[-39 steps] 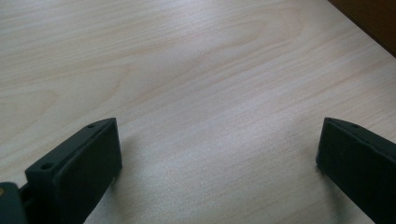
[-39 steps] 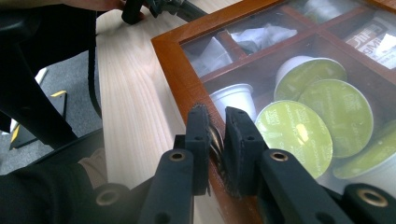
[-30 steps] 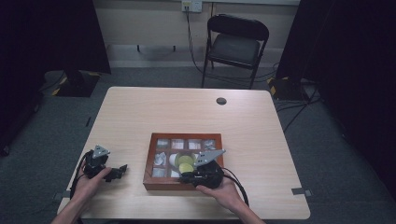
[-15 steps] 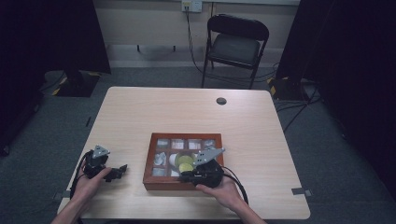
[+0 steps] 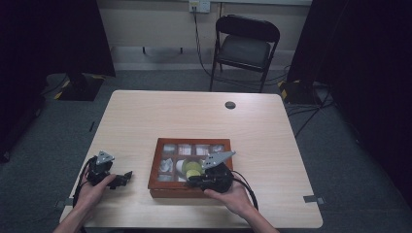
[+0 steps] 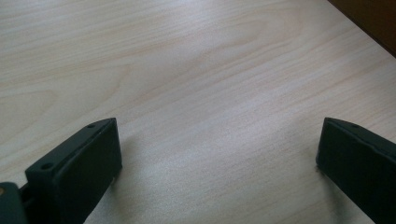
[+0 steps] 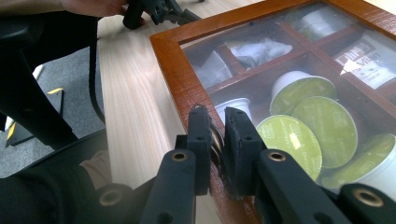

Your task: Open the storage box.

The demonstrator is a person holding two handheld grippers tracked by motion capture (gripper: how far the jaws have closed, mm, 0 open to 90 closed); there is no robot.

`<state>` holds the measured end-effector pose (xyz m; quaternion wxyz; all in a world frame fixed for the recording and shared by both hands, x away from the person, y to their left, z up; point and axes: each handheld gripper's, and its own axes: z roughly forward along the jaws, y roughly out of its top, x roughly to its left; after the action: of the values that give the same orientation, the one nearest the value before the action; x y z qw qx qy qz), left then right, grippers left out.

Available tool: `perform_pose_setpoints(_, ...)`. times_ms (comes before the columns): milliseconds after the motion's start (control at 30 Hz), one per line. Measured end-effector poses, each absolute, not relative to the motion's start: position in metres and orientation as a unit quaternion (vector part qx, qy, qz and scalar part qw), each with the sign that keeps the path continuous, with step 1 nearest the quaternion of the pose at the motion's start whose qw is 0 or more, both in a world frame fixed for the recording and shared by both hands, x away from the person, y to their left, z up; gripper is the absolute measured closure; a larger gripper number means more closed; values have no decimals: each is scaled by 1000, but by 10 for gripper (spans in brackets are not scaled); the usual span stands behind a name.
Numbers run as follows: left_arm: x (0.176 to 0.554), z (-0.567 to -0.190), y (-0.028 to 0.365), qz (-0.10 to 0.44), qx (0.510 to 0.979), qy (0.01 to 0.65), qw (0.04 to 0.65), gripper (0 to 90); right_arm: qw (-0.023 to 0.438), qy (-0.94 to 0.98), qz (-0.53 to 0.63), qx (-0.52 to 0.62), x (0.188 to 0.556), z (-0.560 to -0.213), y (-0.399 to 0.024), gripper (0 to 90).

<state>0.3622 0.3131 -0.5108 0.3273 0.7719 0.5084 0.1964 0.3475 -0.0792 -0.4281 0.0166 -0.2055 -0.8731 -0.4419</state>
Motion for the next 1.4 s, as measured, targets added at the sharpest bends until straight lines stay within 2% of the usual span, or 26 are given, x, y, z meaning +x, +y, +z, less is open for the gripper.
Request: perform_pose_setpoints(1400, 362, -511, 313, 196, 772, 508, 327, 0, 19, -846, -486, -218, 359, -396, -86, 812)
